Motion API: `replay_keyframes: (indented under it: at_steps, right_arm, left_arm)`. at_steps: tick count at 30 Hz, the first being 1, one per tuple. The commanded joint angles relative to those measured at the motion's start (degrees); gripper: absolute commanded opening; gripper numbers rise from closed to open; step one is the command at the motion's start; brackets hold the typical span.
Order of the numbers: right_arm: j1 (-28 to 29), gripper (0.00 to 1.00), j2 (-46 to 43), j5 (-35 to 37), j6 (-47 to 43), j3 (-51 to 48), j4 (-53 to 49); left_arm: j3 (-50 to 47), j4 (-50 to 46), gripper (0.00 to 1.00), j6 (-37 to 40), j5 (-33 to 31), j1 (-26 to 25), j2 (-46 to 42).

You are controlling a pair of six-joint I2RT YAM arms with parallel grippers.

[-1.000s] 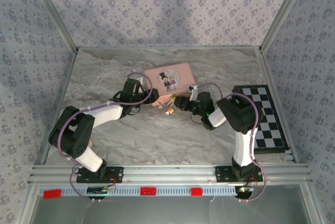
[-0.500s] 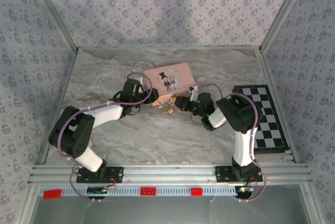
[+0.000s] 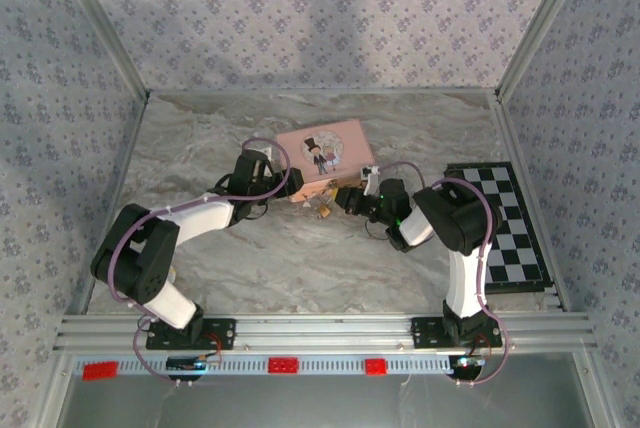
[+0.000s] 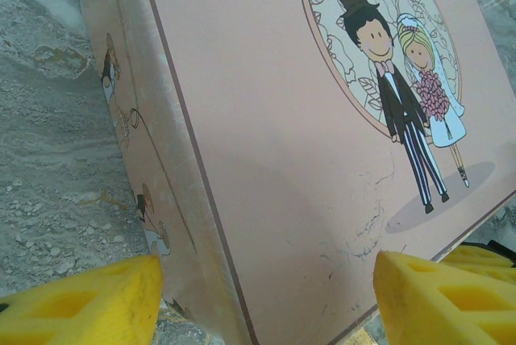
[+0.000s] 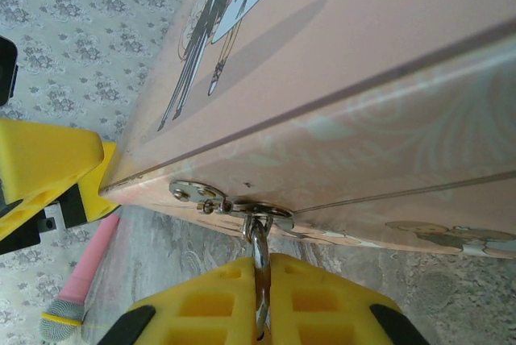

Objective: Unlock a padlock with a key

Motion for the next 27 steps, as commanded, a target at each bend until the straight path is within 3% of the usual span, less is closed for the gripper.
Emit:
replay_keyframes:
  at_steps: [1,10,27]
  right_arm:
    - [0.27,0.06,1.07,-0.25,1.47,-0.54,-1.59]
    - [0.33,0.00,-0.58,1.26,5.42,-1.04,1.22]
    - [-0.12,0.00,-4.05,9.40,9.21,-4.98,6.92]
  left_arm:
    - [-0.04,-0.08,0.70,-0.07,-1.00,-0.21,-1.71]
    - [-0.48,1.06,0.71,-0.78,-0.39,-0.21,-1.40]
    - [-0.63,1.30,0.72,-2.62,-0.56,0.24,-0.61]
